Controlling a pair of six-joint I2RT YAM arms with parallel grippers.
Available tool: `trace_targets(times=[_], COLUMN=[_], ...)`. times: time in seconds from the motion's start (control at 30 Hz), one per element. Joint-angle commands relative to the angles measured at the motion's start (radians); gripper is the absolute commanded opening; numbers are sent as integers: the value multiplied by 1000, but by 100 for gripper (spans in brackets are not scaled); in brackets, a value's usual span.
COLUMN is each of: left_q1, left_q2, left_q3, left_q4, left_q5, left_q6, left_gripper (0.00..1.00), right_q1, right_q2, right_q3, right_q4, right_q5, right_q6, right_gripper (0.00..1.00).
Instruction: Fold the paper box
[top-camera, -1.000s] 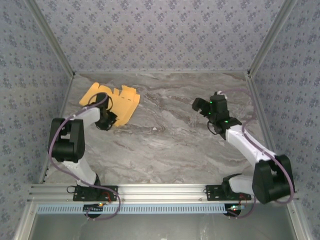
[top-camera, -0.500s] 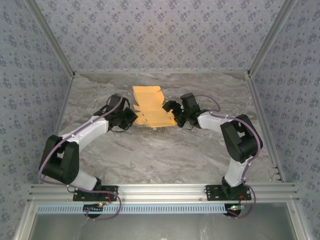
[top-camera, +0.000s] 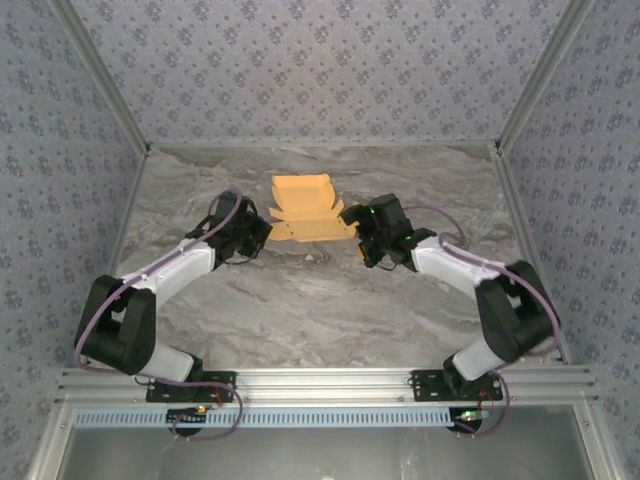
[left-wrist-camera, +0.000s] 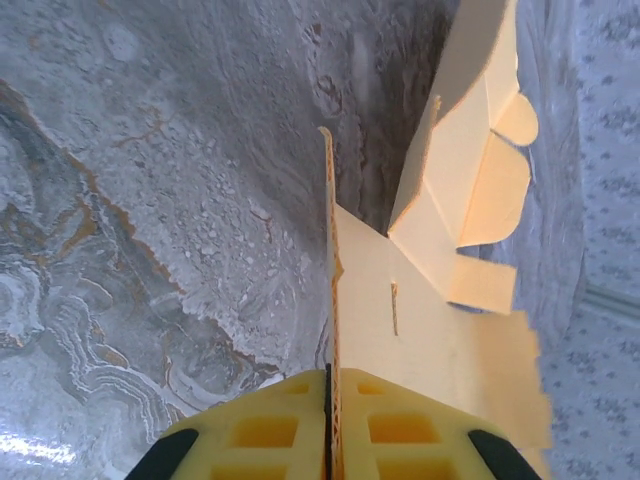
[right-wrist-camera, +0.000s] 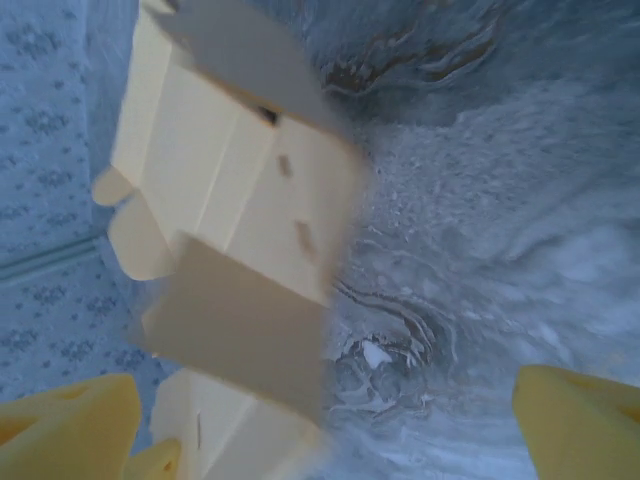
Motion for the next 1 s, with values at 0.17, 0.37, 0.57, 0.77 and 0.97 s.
trace_targets(times=[0.17,0.37,0.57,0.77,0.97], left_q1=[-39,-66,-84,-98,-93], left_q2=[-81,-83,-93,-124,-185], left_q3=[-33,-53,-67,-127,-128], left_q4=[40,98,121,212,147], left_q5=[-120,-112,-115,-145,-178], left_q6=[-152,-188,-219,-250,-181], left_gripper=[6,6,7,13,65], right_q1=[21,68,141,117,88], right_q2=[-150,-43,36,133,170], right_q3=[-96,-38,-14,5,42], right_q4=[-34,170,298,354,333], right_q5=[149,61,112,69,-15], right_q6=[142,182,243,251,150], right_gripper=[97,96,73,35,13])
